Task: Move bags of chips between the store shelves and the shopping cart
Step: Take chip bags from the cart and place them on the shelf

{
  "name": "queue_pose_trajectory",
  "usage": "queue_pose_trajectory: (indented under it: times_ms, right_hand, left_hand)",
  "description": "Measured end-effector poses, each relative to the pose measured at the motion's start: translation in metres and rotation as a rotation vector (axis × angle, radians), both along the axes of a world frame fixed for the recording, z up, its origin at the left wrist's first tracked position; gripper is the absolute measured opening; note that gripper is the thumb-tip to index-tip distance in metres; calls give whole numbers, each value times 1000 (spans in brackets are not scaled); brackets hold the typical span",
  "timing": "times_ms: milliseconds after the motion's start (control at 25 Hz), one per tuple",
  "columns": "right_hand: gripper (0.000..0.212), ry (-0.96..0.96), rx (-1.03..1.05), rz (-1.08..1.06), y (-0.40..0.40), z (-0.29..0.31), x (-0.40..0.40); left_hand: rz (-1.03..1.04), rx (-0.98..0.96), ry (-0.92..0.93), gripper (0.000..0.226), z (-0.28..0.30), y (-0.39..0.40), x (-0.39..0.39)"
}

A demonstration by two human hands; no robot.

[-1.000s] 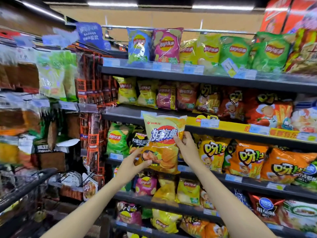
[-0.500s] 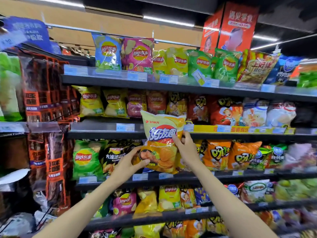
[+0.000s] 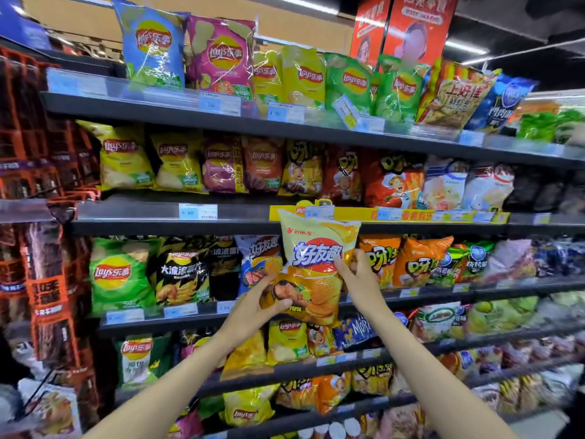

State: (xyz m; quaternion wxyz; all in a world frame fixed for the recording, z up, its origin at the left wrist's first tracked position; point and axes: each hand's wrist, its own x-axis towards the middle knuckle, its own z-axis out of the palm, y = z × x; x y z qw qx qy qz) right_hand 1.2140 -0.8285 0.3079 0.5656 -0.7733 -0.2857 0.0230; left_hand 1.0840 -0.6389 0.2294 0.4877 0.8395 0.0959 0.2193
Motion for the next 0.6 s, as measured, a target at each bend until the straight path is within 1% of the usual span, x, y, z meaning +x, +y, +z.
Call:
queue_pose_trajectory:
  times_ms: [80,160,240,400,480,600]
  right_hand:
    - [78,19,-10,17,-5,-6,10]
    - [77,20,-12,37,-6,-11,18]
    - [77,23,-5,52,-6,-18,29]
    - [81,78,9,119,2,-43,45]
    - [71,106,6,149,8,-57,47]
    - [42,144,-19,180,21,-74,53]
  left_hand:
    - [-12,-34,20,70,-8,-4,11]
    - [-6,-55,25,80,-17,-5,18]
    - [9,-44,36,85,-24,-5,24]
    - [51,-68,79,81,-40,-6,28]
    - [72,-48,108,78,-48,-6,24]
    - [97,-64,148,81,-63,-1,20]
